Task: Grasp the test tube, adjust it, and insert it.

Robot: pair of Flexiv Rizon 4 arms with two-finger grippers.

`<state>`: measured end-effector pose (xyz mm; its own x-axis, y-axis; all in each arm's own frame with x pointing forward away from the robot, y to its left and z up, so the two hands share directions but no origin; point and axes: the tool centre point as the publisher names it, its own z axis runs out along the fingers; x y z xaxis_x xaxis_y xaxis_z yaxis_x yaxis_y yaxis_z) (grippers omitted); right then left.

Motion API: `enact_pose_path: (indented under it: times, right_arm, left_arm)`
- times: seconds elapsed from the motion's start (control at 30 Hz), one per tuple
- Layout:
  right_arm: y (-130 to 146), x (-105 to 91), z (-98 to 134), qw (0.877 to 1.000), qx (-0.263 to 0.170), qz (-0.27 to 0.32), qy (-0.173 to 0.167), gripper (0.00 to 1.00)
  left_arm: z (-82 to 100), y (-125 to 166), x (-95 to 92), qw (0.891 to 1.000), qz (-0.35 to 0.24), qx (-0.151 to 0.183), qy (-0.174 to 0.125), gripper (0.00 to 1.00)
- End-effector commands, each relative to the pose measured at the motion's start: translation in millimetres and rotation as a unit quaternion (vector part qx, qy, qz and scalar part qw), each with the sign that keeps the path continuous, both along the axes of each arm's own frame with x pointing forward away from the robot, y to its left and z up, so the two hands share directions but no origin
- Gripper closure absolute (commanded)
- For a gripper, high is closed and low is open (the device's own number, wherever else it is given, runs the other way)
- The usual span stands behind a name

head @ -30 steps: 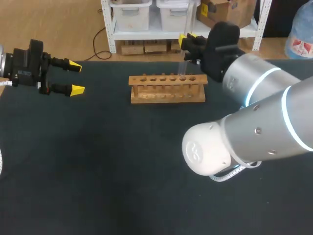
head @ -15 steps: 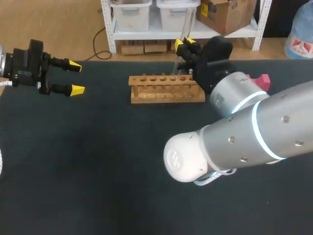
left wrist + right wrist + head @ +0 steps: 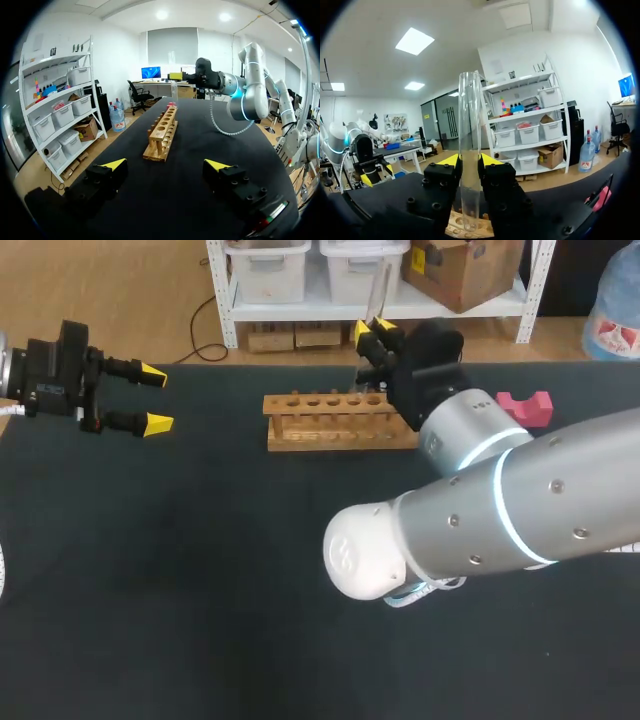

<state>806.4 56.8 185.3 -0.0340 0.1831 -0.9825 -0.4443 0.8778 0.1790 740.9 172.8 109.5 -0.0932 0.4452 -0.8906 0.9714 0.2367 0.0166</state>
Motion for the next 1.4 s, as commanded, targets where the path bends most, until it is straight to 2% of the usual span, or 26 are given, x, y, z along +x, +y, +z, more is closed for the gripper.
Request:
enact_pose_path:
  times: [0.03, 0.63, 1.4]
  right_arm:
    - [-4.4, 5.0, -1.2, 1.0, -0.004, 0.003, 0.001, 1.0]
    - [-24.1, 16.7, -14.1, 1.0, -0.018, 0.007, 0.006, 1.0]
    - [-21.8, 16.0, -23.2, 1.0, -0.014, 0.015, 0.013, 1.0]
  left_arm:
    - [-1.4, 1.1, 0.3, 1.0, -0.001, -0.002, -0.002, 0.0]
    - [-1.4, 1.1, 0.3, 1.0, -0.001, -0.002, -0.002, 0.0]
    - [-1.4, 1.1, 0.3, 1.0, -0.001, -0.002, -0.002, 0.0]
